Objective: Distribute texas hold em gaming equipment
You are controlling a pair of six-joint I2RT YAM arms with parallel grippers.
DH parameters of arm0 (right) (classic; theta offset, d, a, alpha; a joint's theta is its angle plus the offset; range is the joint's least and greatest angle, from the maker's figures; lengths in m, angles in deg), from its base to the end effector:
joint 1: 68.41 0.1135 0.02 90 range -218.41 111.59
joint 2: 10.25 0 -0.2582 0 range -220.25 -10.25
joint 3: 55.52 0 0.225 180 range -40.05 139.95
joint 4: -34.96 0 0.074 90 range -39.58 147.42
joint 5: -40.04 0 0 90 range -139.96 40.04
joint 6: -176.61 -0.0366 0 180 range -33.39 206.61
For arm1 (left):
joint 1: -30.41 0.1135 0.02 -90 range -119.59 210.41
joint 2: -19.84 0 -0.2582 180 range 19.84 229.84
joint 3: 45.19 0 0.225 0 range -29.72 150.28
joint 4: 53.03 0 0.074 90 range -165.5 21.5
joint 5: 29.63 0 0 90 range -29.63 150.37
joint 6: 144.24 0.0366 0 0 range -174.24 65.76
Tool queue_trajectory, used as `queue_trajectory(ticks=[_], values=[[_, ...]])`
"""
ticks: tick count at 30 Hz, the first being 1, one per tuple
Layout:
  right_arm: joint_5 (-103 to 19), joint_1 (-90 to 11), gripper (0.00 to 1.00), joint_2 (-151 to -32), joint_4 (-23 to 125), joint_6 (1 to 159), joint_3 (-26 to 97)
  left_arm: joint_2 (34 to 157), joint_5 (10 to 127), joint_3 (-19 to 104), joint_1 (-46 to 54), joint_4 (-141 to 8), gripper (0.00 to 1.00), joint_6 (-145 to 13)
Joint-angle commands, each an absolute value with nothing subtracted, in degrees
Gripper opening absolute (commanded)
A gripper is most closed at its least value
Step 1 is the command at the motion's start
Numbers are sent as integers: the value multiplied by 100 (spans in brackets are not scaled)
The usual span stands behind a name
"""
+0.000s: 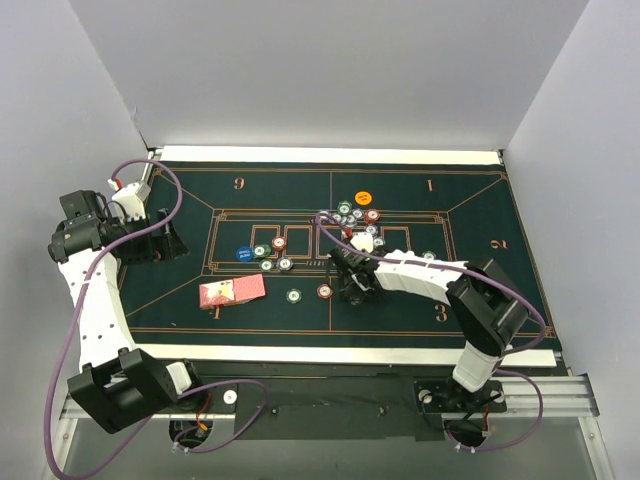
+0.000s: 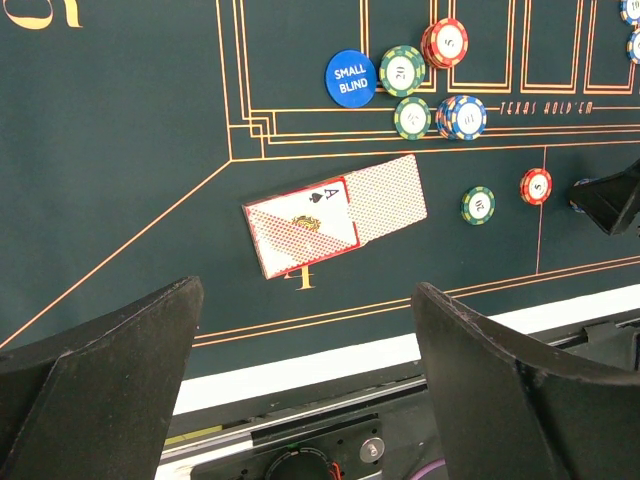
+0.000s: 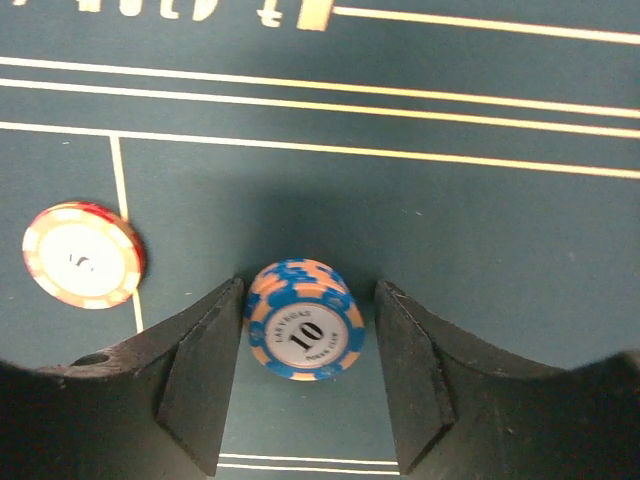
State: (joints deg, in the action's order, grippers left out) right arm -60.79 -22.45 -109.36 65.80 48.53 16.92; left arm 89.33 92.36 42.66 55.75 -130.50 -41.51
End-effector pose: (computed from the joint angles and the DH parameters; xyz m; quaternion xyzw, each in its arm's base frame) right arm 0.2281 0.2260 0.1747 -0.0393 0.9553 0.1191 0.2675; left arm 0.1864 0.0668 0.3361 -0.0288 0.9290 -0.1676 0.3286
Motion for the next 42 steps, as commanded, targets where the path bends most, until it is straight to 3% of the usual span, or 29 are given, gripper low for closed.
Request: queue_trajectory(ticks=[1, 6, 19, 23, 29, 35, 42], values=[[-6745, -2428, 46, -10685, 7152, 4505, 1252, 8839, 9386, 4481, 5625, -13117, 97, -4026], [-7131, -2937, 32, -10447, 7415, 4083, 813, 8830, 9351, 4481, 5624, -13134, 97, -3983], [-7405, -4239, 32, -9181, 7486, 3441, -173, 8874, 9430, 4367, 5624, -13082, 97, -3921], [-7273, -4204, 38, -9208, 7468, 3458, -164, 8892, 9438, 4270, 5616, -13099, 97, -3824], [-7272, -3863, 63, -8716, 7862, 3590, 239, 9023, 9631, 4191, 5607, -13283, 97, -3482], [-7220, -3624, 73, -8224, 8390, 3775, 995, 9286, 9606, 4217, 5318, -13608, 97, -2543], [-6897, -3308, 78, -7907, 8392, 3924, 1541, 9507, 8894, 3946, 4061, -13540, 97, -1427]])
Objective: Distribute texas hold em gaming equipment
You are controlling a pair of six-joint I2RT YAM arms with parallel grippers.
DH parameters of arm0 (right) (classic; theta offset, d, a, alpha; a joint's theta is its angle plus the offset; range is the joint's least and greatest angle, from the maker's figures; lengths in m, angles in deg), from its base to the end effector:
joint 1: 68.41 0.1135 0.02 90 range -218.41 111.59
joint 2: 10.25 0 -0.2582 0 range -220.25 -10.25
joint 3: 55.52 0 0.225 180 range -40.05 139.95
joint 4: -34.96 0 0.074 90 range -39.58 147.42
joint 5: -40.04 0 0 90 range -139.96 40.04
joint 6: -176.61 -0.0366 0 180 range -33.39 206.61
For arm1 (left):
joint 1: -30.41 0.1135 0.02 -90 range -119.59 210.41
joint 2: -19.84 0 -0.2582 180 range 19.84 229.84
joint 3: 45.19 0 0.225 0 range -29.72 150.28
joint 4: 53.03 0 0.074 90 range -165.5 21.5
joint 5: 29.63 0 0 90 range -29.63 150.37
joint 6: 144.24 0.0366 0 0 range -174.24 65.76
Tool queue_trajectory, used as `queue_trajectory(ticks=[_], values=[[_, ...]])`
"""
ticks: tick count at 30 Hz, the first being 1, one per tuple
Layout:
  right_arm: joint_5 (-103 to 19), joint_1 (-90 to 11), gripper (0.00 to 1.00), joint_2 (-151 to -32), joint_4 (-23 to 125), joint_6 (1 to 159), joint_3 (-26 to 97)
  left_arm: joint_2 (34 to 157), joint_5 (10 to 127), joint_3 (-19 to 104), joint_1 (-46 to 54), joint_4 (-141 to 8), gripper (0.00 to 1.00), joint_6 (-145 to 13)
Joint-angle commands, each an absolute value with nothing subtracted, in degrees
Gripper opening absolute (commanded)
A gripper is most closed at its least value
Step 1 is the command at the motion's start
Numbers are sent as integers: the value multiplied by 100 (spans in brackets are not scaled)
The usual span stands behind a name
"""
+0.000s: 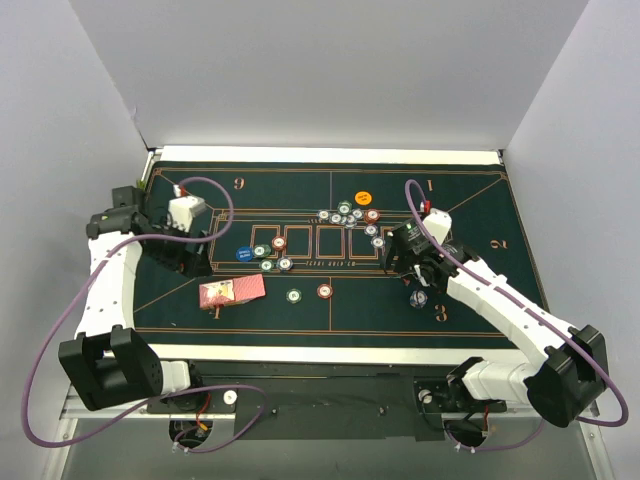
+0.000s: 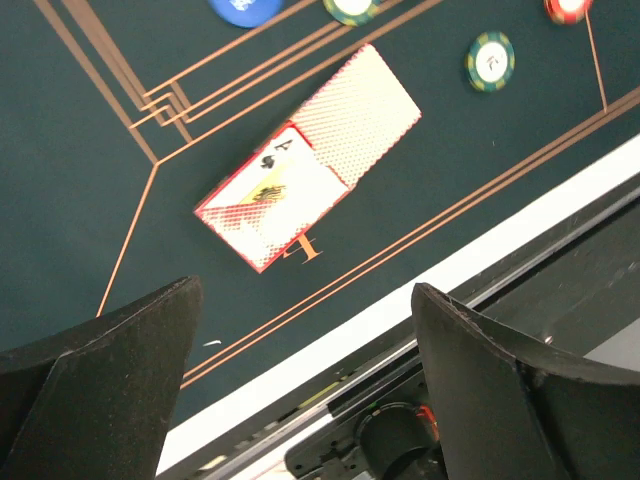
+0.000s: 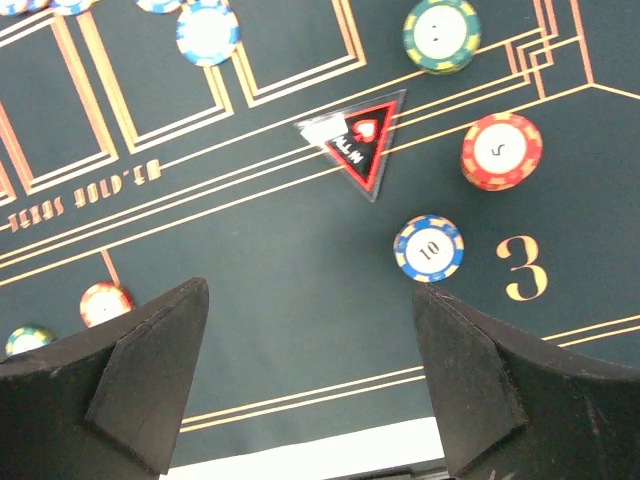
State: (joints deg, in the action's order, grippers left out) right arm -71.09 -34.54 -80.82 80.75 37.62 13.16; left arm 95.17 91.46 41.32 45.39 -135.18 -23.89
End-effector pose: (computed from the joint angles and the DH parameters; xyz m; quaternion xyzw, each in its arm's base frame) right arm 0.1998 0.1182 0.2696 0.1862 0.9001 0.1066 0.3792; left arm 0.2074 0.0359 0.3073 0.1710 0.9357 -0.1825 0.2488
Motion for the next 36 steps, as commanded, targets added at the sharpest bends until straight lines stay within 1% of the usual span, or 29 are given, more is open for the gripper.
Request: queue_trajectory(ticks=[1, 4, 8, 14, 21, 25, 36], values=[[-6790, -3308, 78, -7872, 8321, 3942, 1541, 9516, 8807, 3849, 3834, -13356, 97, -1312], [-6272, -3316, 78, -7766, 7865, 4082, 1444, 9568, 8718, 3480, 3464, -13091, 97, -672], [-5885, -3316, 79, -7792, 7609, 4205, 1435, 9796, 8823, 3207, 3200, -12968, 97, 120], [-5603, -3404, 79, -7985, 7433, 4354, 1646, 10192, 8674, 2873, 2891, -12511, 97, 797], [-5330, -3545, 79, -8249, 7319, 4539, 1884, 10263, 8498, 2294, 2751, -11764, 97, 1641], [-5243, -3589, 79, -8373, 7284, 4566, 1928, 10403, 8446, 2135, 2715, -11605, 97, 1993], [-5093, -3685, 79, -8601, 7266, 4627, 2086, 10808, 8182, 1906, 2689, -11060, 97, 2319]])
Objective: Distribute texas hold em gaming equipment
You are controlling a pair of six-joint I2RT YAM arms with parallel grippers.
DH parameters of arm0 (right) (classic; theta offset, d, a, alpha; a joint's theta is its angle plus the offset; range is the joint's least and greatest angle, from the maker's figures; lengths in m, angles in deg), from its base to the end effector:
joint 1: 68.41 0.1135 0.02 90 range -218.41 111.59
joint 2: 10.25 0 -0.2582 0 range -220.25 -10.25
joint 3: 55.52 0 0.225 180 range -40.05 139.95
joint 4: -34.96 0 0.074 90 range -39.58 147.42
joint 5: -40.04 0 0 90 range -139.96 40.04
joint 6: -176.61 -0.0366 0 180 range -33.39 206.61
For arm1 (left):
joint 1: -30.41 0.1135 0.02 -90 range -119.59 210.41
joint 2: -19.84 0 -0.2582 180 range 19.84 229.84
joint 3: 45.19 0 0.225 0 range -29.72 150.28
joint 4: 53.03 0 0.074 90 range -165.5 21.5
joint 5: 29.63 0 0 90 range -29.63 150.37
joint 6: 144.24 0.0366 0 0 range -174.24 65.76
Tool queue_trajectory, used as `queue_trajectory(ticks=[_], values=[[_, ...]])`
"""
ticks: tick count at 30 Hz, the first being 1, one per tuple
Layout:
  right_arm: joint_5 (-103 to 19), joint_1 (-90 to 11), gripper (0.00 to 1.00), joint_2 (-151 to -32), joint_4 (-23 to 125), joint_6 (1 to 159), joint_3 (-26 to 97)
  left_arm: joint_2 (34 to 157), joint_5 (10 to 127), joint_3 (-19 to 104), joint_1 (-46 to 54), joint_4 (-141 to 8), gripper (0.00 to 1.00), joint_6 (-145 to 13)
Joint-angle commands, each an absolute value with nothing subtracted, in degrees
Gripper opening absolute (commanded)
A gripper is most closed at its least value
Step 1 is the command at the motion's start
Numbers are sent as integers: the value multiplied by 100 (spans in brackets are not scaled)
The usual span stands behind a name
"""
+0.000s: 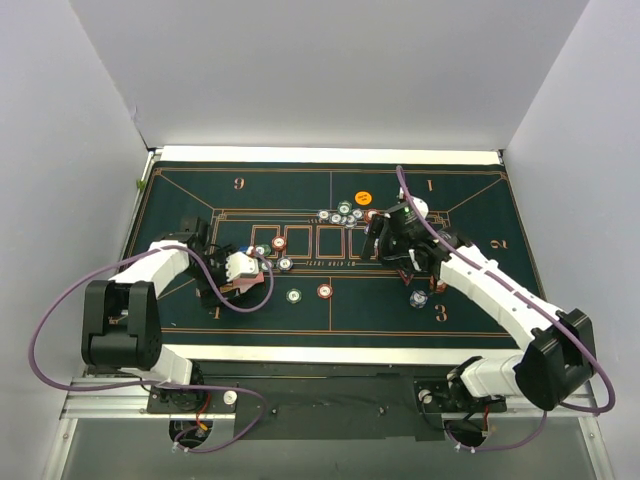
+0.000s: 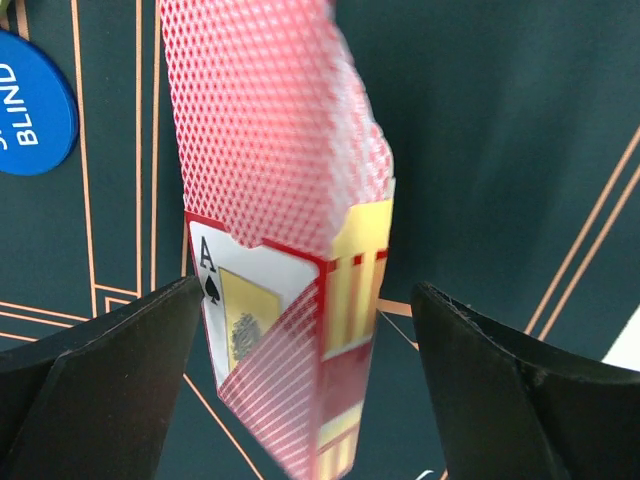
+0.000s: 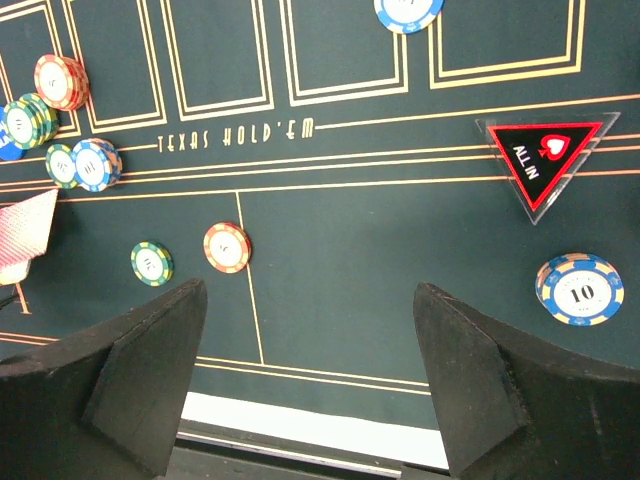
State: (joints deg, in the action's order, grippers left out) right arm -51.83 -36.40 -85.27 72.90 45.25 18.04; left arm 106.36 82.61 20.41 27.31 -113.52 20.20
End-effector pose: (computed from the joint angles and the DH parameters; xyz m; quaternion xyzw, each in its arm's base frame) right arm 0.2242 0.1387 0.2870 0.0806 0.9004 0.2434 0.3515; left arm 0.2295 -0.0263 0.1842 0.6240 0.7538 -0.1134 0.1718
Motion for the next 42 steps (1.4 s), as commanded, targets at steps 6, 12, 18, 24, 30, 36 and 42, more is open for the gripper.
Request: queue_trajectory(ticks=[6, 12, 18, 24, 30, 36, 42], values=[[-5040, -3677, 78, -8698, 7231, 4619, 2121, 10607, 8208, 1862, 2689, -11271, 97, 2530], [-5049, -3677, 78, -8707, 7231, 4619, 2095, 9930, 8340, 1853, 2680, -11746, 97, 2724], [-5049, -3633, 78, -8672, 7178, 4566, 2025, 9508, 8436, 1888, 2671, -11807, 97, 2592], [-5049, -3563, 77, -8566, 7178, 4566, 1954, 9401, 8577, 1704, 2636, -11746, 97, 2320], [-5049, -3536, 77, -8531, 7178, 4557, 1928, 9814, 8647, 1730, 2654, -11676, 97, 2433], [-5049, -3518, 77, -8575, 7152, 4548, 1875, 10306, 8735, 1958, 2654, -11473, 97, 2557], [-5049, -3519, 76, -8680, 7099, 4557, 1866, 10684, 8779, 2099, 2654, -11456, 97, 2732]])
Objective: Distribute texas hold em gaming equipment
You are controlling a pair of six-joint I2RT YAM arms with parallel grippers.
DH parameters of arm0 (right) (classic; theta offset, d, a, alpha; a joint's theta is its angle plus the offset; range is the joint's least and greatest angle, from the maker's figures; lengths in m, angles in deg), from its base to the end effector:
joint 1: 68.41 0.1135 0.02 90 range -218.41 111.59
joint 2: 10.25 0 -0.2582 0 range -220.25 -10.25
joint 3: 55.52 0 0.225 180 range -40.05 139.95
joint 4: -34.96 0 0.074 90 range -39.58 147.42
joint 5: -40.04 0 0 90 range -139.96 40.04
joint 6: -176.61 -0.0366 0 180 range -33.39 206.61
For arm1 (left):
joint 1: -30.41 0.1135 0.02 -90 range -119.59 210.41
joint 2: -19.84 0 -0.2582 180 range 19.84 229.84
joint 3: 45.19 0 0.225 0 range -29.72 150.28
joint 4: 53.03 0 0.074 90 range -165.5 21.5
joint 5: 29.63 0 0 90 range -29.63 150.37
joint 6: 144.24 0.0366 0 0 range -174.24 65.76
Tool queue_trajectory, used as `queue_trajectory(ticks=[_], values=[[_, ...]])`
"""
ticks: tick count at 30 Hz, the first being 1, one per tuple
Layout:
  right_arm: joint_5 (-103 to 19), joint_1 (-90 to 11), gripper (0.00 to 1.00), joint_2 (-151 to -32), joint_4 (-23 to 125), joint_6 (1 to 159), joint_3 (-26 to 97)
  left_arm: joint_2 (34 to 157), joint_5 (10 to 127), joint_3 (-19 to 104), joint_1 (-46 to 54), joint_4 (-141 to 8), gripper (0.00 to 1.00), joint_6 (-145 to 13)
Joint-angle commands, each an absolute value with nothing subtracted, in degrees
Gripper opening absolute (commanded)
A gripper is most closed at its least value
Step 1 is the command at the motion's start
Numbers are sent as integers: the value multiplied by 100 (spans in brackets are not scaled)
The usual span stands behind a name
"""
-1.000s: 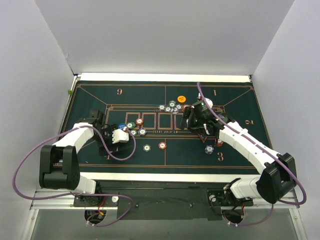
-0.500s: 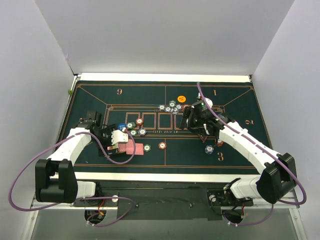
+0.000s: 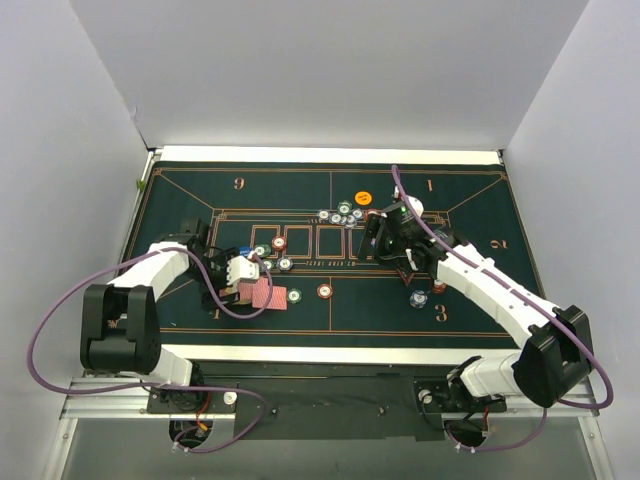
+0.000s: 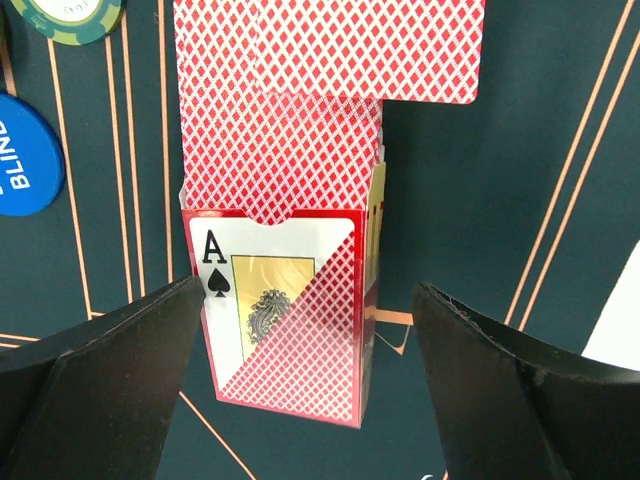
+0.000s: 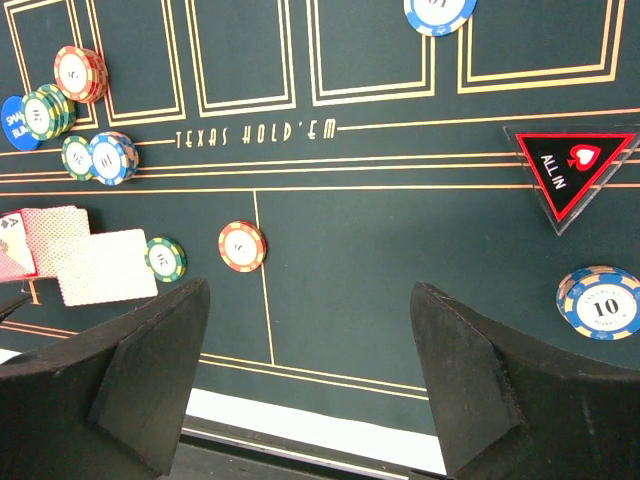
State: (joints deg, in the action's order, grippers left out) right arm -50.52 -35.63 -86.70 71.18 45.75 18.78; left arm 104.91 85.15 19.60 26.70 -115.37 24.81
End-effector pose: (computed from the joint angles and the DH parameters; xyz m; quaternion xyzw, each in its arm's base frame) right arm 0.2281 0.1465 0.2874 0.0655 0.8978 0.2575 0.3512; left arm 0.2212 -0.0297 0.1864 0.6547 0.7222 -0.1311 0.1806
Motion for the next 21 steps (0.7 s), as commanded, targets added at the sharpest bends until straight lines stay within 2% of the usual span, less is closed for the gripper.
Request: queue_trajectory(ticks=[1, 7, 16, 21], values=[[-5049, -3519, 76, -8706, 7099, 4557, 1884, 10702, 8771, 2073, 2645, -11421, 97, 2750], [-4637, -3492, 75, -8917, 6985, 4548, 1937, 10685, 8718, 2003, 2645, -11482, 97, 2925], [-4583, -3045, 75, -9339, 6783, 4478, 2033, 9877, 8726, 1704, 2636, -11597, 97, 3111], [-4557, -2868, 75, -9436, 6642, 4355, 1990, 10104, 8718, 1791, 2645, -11438, 97, 2952]])
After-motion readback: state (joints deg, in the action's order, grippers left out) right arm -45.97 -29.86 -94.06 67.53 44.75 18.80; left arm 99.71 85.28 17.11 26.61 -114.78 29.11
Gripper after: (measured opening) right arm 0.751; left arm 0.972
